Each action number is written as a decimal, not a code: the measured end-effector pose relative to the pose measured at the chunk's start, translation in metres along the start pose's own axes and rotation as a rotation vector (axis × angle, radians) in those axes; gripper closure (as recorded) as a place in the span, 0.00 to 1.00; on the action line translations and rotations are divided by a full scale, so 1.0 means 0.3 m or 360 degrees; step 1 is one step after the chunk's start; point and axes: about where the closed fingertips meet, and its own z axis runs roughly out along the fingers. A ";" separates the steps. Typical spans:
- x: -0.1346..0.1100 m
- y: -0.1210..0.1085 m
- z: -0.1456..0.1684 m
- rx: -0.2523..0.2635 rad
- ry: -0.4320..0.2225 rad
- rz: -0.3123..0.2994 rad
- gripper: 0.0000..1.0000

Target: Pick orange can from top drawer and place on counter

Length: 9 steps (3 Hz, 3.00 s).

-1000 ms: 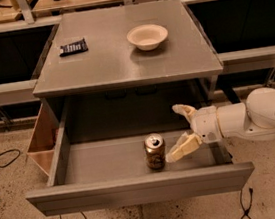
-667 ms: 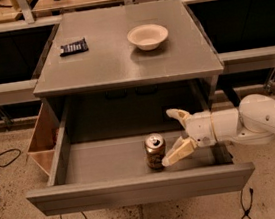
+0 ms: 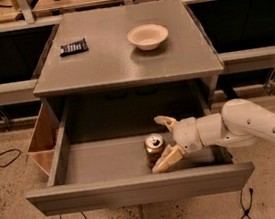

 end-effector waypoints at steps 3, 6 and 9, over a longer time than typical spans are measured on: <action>-0.012 0.009 0.045 -0.0016 0.0075 -0.0033 0.73; -0.604 -0.216 -0.011 0.0058 0.0230 -0.0134 1.00; -0.945 -0.499 0.295 0.0092 -0.0046 -0.0102 1.00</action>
Offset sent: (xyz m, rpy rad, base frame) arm -0.0037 0.0100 -0.0090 -0.0275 -0.0048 0.0171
